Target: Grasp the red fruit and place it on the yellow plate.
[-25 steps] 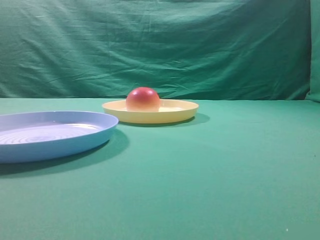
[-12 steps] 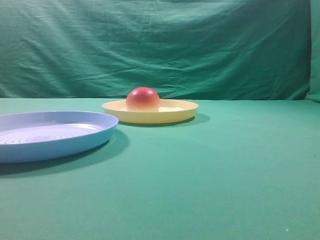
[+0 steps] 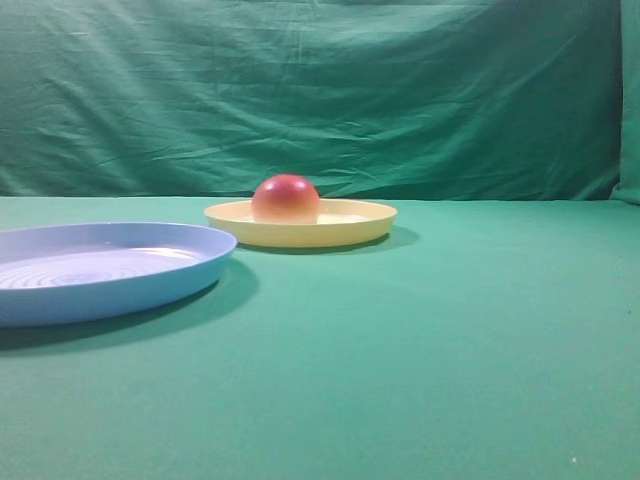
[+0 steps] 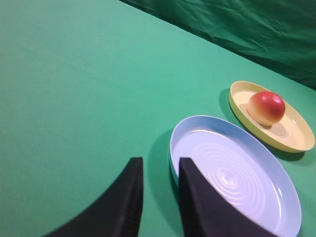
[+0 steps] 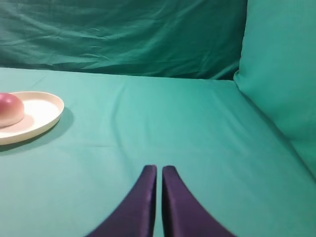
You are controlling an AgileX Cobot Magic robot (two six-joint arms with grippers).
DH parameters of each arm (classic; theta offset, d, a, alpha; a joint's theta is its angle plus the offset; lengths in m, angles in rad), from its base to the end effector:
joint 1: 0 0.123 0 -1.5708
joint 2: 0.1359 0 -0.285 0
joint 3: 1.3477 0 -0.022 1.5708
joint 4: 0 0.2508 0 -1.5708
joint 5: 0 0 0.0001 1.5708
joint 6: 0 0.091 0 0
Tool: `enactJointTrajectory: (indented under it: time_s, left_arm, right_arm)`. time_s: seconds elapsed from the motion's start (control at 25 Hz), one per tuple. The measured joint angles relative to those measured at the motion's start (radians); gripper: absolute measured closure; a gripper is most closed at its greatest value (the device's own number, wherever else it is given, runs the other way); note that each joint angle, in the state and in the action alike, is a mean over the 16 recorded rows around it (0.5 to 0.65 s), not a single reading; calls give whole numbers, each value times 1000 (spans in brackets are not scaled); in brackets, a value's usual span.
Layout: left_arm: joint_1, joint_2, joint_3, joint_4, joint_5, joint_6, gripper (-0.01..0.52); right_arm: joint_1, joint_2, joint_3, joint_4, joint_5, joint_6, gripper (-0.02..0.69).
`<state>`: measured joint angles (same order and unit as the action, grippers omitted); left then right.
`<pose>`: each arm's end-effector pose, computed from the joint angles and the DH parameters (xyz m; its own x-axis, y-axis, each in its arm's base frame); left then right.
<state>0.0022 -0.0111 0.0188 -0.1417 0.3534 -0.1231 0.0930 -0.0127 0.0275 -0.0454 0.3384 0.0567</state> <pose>0.0530 -0.0043 0.1759 -0.2700 -0.2537 -0.9288 -0.0243 0.9662 -0.2568 0.0534 0.0036 0.1741 -0.2625 -0.0106 -0.9649 -0.0747 0.9972 0.0094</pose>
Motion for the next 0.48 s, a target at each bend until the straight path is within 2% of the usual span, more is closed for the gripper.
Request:
enactJointTrajectory:
  time_s: [0.48]
  left_arm:
    - [0, 0, 0, 0, 0, 0, 357]
  right_arm:
    - [0, 0, -1, 1, 43, -1, 665]
